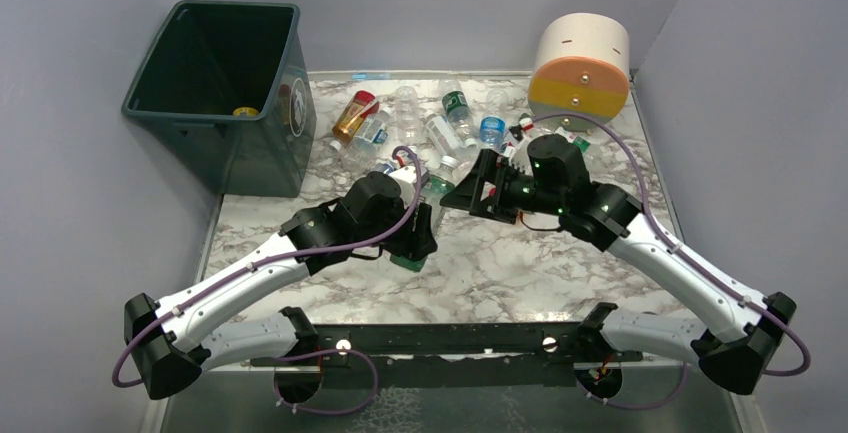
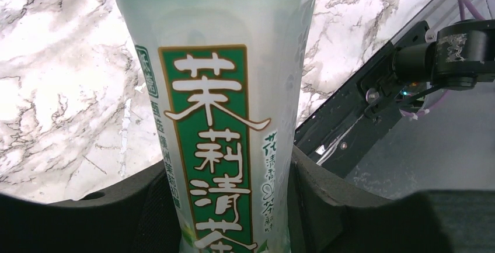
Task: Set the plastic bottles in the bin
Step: Place the plastic bottle in the trash bin.
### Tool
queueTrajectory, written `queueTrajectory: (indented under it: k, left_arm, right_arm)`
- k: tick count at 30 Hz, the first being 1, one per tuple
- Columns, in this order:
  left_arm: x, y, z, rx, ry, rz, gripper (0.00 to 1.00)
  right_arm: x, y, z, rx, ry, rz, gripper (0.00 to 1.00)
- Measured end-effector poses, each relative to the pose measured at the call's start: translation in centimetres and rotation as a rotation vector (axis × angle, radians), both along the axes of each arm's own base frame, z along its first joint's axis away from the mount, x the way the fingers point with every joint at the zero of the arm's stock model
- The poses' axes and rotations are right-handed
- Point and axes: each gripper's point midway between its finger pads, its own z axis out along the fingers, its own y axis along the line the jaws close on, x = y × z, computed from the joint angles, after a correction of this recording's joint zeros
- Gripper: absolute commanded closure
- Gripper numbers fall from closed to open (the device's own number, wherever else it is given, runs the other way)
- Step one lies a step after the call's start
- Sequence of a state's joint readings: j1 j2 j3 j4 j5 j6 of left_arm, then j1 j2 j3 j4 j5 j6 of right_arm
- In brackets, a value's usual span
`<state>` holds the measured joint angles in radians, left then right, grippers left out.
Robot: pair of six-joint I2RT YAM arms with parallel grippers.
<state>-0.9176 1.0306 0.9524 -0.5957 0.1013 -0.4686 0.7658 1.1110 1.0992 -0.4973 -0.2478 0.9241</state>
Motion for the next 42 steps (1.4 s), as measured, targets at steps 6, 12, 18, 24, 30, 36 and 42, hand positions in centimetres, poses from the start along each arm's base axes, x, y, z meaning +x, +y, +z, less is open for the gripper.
queueTrajectory:
  k: [6, 12, 18, 24, 30, 36, 42]
  left_arm:
    - [0.0, 0.0, 0.0, 0.0, 0.001, 0.003, 0.47]
    - [0.0, 0.0, 0.0, 0.0, 0.001, 0.003, 0.47]
    - [0.0, 0.0, 0.0, 0.0, 0.001, 0.003, 0.47]
    - [0.1, 0.0, 0.0, 0.0, 0.0, 0.005, 0.47]
    - [0.1, 0.0, 0.0, -0.001, 0.0, 0.006, 0.47]
    - [0.1, 0.0, 0.1, -0.003, -0.001, 0.008, 0.47]
    - [0.5, -0.3, -0.6, 0.017, 0.004, 0.011, 0.47]
  right_arm:
    - [-1.1, -1.6, 1.7, 0.019, -0.034, -0.026, 0.04]
    - [-1.8, -2.8, 1.6, 0.013, -0.025, -0.053, 0.04]
    - [-2.2, -3.4, 1.3, 0.0, -0.015, -0.064, 0.04]
    - [-2.2, -3.6, 1.0, -0.011, -0.004, -0.07, 0.04]
    - [-2.2, -3.6, 0.9, -0.013, -0.003, -0.072, 0.04]
    - [-2.2, -3.7, 0.8, -0.019, 0.001, -0.076, 0.04]
    - [-2.4, -4.0, 0.6, -0.026, 0.005, -0.079, 0.04]
